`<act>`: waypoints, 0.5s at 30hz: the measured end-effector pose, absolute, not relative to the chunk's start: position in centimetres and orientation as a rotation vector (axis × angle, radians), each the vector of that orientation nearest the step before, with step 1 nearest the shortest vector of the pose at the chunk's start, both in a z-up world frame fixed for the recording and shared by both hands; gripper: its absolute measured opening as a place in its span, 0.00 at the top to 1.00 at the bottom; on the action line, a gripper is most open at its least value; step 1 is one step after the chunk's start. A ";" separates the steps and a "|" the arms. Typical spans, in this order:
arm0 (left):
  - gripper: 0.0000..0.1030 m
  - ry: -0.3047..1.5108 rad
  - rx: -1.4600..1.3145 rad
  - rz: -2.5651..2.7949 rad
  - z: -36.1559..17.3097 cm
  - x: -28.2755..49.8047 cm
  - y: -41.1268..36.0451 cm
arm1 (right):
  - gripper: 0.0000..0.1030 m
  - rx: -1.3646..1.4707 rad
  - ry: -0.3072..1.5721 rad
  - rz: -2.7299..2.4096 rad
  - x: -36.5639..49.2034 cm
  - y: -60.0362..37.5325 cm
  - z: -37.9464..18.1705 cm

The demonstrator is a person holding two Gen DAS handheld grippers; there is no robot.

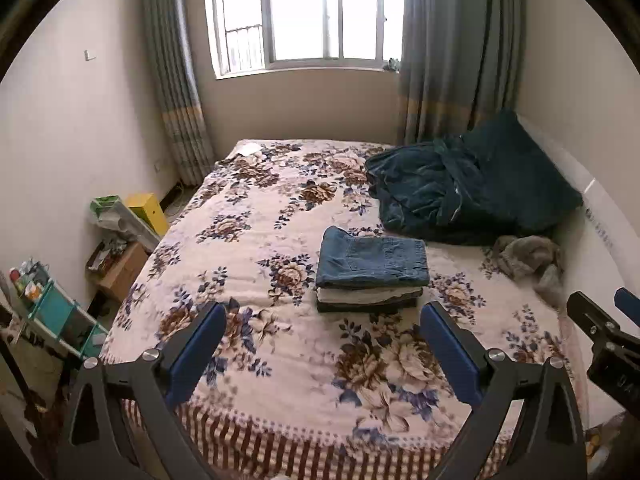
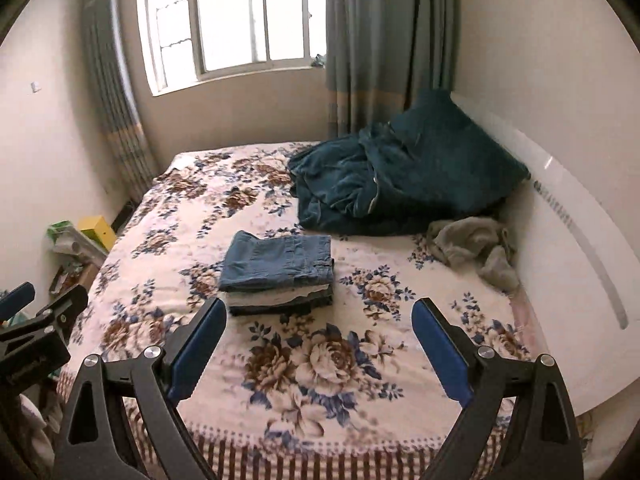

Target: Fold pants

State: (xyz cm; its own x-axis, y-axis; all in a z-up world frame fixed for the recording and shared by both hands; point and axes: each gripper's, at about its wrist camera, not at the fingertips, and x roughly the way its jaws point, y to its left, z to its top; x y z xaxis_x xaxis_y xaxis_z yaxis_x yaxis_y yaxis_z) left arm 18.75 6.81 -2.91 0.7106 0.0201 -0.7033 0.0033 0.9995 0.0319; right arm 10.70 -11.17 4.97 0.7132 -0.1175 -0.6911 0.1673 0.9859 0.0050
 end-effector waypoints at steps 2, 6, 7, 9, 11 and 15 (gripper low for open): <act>0.03 0.763 0.039 0.011 -1.6 17.0 6.9 | 0.07 0.066 0.742 -0.155 8.2 -10.5 7.3; 0.03 0.743 0.054 0.002 0.9 13.9 7.4 | 0.07 0.050 0.691 -0.149 3.7 -8.9 11.3; 0.03 0.741 0.062 -0.003 1.2 13.6 7.5 | 0.07 0.050 0.687 -0.146 2.9 -8.5 12.0; 0.03 0.721 0.077 0.003 2.1 12.4 7.8 | 0.07 0.052 0.670 -0.132 1.1 -7.7 13.4; 0.03 0.701 0.092 0.013 2.5 11.6 7.9 | 0.07 0.051 0.658 -0.125 -0.2 -7.1 14.4; 0.03 0.686 0.089 0.008 2.8 11.1 8.3 | 0.07 0.070 0.648 -0.125 -2.1 -6.4 15.8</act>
State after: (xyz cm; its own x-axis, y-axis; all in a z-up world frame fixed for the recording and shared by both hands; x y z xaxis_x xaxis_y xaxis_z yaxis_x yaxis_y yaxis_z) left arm 11.14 8.32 2.81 0.7736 0.0370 -0.6326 0.0220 0.9961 0.0851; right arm -2.06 -6.39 15.79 0.7899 -0.0942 -0.6059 0.1379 0.9901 0.0259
